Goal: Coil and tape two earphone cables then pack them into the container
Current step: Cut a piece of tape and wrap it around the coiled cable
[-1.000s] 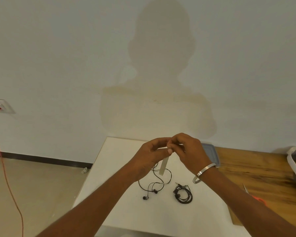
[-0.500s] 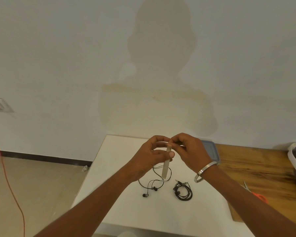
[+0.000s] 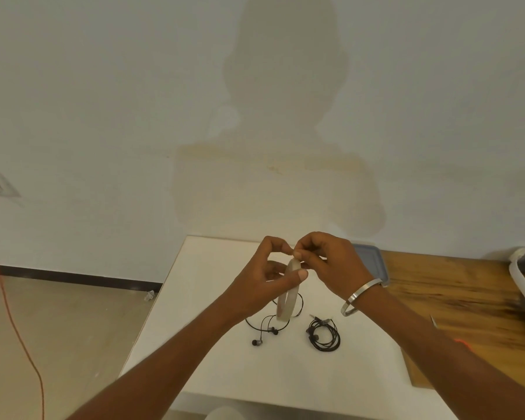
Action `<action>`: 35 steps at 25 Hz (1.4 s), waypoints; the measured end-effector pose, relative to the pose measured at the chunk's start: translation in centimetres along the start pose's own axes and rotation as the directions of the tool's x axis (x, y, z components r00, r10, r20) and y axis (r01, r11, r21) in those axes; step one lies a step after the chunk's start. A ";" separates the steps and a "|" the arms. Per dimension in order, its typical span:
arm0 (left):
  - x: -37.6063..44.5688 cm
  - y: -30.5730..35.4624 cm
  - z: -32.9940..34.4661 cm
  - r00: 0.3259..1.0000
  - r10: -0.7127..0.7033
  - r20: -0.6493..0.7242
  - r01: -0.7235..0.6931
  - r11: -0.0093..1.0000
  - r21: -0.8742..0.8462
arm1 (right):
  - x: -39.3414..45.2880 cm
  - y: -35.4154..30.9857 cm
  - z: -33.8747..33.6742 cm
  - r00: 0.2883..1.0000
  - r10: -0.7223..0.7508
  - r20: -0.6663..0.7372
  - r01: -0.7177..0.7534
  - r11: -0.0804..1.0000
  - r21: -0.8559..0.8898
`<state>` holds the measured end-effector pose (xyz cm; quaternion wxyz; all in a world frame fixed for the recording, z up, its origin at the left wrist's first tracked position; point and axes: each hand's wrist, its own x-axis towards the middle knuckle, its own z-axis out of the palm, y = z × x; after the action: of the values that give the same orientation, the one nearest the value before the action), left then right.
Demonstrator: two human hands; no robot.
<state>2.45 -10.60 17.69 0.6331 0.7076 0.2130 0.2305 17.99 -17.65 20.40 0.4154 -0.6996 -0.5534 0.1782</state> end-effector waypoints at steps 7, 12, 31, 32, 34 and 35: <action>0.0 -0.4 0.2 0.995 0.093 -0.032 -0.084 0.973 0.216 | 0.1 0.1 0.0 0.990 0.127 0.062 -0.136 0.973 0.186; 0.1 -0.8 0.2 0.997 0.074 -0.014 -0.068 0.965 0.252 | -0.1 0.0 -0.6 0.972 0.175 0.156 -0.207 0.952 0.227; -0.5 -1.4 0.3 0.999 0.028 0.021 -0.033 0.967 0.251 | 0.1 1.0 -0.6 0.967 0.180 0.182 -0.197 0.977 0.084; -0.5 -1.4 0.4 0.999 0.026 0.025 -0.032 0.968 0.250 | 0.2 1.1 -0.6 0.965 0.182 0.186 -0.200 0.976 0.081; -0.6 -1.6 0.5 0.999 0.017 0.029 -0.024 0.971 0.239 | 0.3 1.2 -0.7 0.965 0.180 0.192 -0.196 0.978 0.067; -0.6 -1.6 0.5 0.999 0.014 0.028 -0.020 0.972 0.233 | 0.3 1.2 -0.7 0.965 0.180 0.191 -0.195 0.979 0.061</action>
<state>2.30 -11.21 16.01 0.5465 0.7817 0.2240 0.2002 19.31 -17.69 19.98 0.3712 -0.7124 -0.5132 0.3023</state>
